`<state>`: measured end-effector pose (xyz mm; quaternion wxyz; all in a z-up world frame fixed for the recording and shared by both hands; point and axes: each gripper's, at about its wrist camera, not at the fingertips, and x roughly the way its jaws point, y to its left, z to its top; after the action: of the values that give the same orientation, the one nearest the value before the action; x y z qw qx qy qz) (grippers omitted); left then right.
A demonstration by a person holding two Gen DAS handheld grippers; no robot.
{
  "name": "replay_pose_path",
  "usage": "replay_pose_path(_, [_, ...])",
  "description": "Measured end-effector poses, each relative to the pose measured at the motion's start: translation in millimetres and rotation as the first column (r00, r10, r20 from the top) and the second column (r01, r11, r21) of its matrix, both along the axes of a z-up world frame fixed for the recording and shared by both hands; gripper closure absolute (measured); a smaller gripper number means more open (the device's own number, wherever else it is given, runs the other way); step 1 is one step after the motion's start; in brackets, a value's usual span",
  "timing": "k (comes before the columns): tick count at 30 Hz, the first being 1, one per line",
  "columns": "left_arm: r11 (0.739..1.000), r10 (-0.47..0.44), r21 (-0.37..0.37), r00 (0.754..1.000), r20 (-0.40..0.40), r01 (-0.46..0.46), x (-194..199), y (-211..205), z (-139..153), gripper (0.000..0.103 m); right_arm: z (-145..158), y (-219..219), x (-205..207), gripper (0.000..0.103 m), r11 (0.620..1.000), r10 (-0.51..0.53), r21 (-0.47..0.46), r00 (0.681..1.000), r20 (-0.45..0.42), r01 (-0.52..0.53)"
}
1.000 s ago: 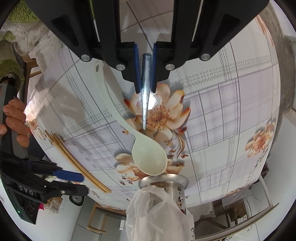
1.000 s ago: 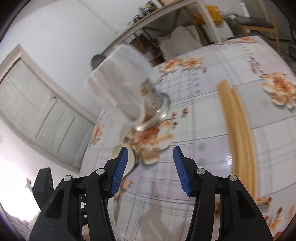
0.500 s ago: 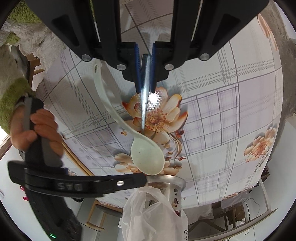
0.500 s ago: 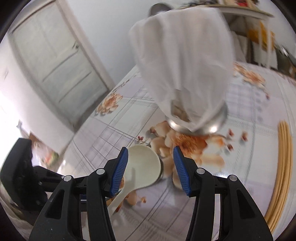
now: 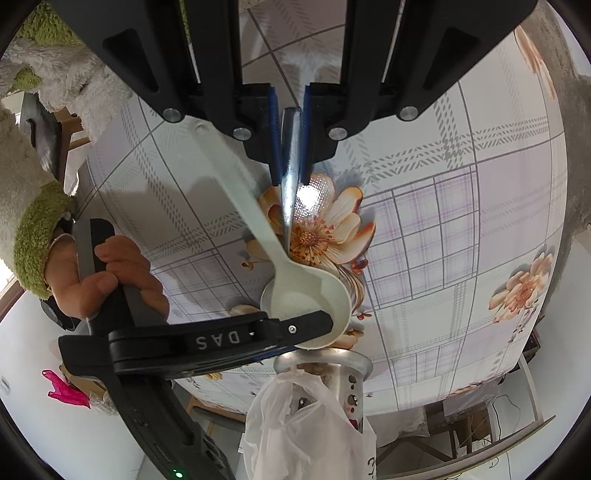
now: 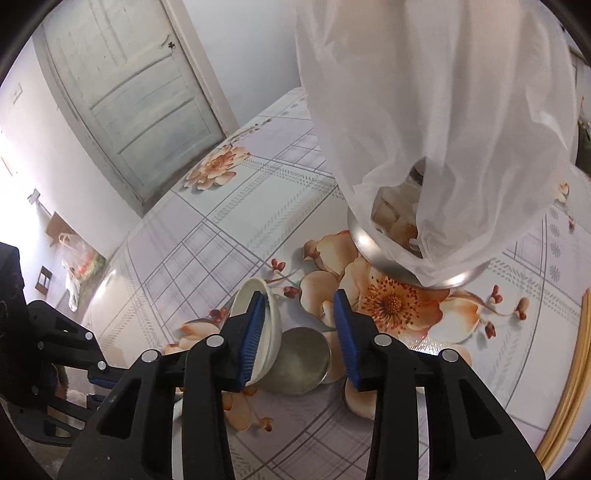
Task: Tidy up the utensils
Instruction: 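Grasp the cream ladle rim with the right gripper while the left holds the metal spoon, then lift the cream ladle with the right gripper while the left lifts the metal spoon toward the holder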
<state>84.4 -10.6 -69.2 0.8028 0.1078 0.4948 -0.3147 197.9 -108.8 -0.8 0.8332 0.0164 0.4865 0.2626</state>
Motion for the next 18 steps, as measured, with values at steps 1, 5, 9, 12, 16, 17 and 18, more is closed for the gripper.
replay_pose_path(1, [1.0, 0.0, 0.0, 1.0, -0.001, 0.0, -0.2, 0.3, 0.0, 0.094, 0.1, 0.7, 0.9, 0.069, 1.0, 0.007, -0.002, 1.0, -0.001, -0.007])
replay_pose_path(5, [1.0, 0.0, 0.0, 1.0, -0.002, 0.0, 0.2, 0.4, 0.3, 0.094, 0.6, 4.0, 6.6, 0.069, 0.999, 0.035, -0.01, 0.999, -0.006, -0.035])
replay_pose_path(9, [1.0, 0.0, 0.0, 1.0, -0.001, 0.0, -0.3, -0.2, 0.3, 0.094, 0.5, 8.2, 10.2, 0.069, 0.997, 0.072, -0.015, 0.997, -0.012, -0.072])
replay_pose_path(12, [1.0, 0.003, -0.006, 1.0, -0.006, -0.003, 0.2, 0.0, 0.5, 0.094, -3.5, 16.7, 15.4, 0.073, 0.996, 0.087, -0.018, 0.996, -0.01, -0.087])
replay_pose_path(16, [1.0, 0.005, -0.009, 1.0, -0.007, -0.005, 0.6, 0.3, 0.2, 0.094, -6.2, 18.7, 16.2, 0.095, 0.996, 0.094, -0.003, 0.995, -0.015, -0.094])
replay_pose_path(17, [1.0, 0.005, -0.009, 1.0, -0.007, -0.005, 0.7, 0.5, 0.2, 0.094, -5.4, 18.8, 15.4, 0.095, 0.996, 0.092, -0.001, 0.996, -0.007, -0.092])
replay_pose_path(18, [1.0, 0.005, -0.008, 1.0, -0.008, -0.005, 0.6, 0.4, 0.4, 0.094, -4.0, 18.3, 14.1, 0.096, 0.996, 0.089, 0.0, 0.996, 0.003, -0.089])
